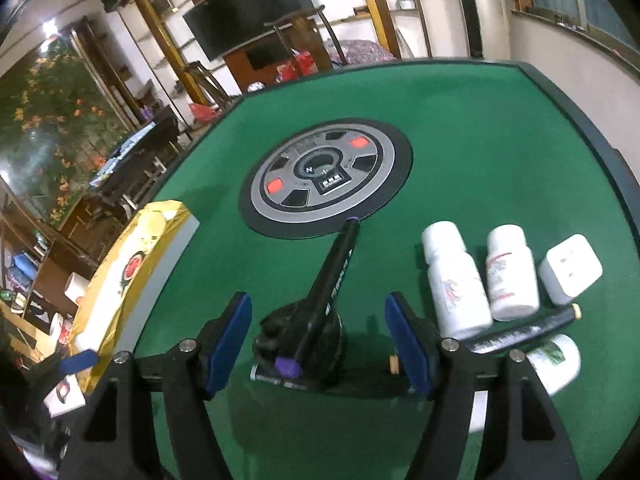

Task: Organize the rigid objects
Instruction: 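Withdraw the left tool while the right tool grasps the purple-capped black marker, then grasp and lift the black plastic part with the left tool while the right tool holds the marker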

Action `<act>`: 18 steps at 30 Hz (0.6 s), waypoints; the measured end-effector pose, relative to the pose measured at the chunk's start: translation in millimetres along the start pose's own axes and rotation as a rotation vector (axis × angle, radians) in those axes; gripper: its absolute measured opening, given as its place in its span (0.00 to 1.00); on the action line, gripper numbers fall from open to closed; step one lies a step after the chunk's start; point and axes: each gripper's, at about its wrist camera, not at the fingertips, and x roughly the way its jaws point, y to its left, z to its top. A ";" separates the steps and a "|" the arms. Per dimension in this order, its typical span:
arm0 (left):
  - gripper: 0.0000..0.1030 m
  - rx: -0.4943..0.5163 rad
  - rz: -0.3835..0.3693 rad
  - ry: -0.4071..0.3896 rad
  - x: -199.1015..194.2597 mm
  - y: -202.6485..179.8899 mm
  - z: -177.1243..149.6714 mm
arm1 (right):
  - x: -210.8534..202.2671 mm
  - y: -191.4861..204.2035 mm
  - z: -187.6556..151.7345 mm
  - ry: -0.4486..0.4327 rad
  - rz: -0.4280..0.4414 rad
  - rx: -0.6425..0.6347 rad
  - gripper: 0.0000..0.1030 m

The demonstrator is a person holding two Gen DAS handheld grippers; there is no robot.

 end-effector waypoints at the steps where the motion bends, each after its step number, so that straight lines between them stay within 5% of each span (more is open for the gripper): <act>1: 0.88 0.004 0.001 0.004 0.3 -0.6 0.1 | 8.1 2.3 2.5 0.013 -0.011 0.003 0.66; 2: 0.88 0.008 0.002 0.009 0.7 -0.9 0.2 | 14.6 3.1 4.1 0.024 -0.019 0.005 0.62; 5: 0.88 0.021 0.002 0.023 3.1 -2.7 0.9 | 35.0 1.9 7.3 0.078 -0.044 0.024 0.21; 6: 0.88 0.025 -0.002 0.030 4.4 -4.2 1.7 | 40.5 -1.2 6.7 0.089 -0.036 0.043 0.18; 13: 0.88 0.041 -0.030 0.079 20.1 -13.2 6.7 | 23.0 -31.0 -5.1 -0.022 -0.022 0.140 0.15; 18: 0.88 0.085 -0.002 0.069 36.8 -30.7 16.8 | 16.6 -62.4 -17.8 -0.094 0.063 0.232 0.15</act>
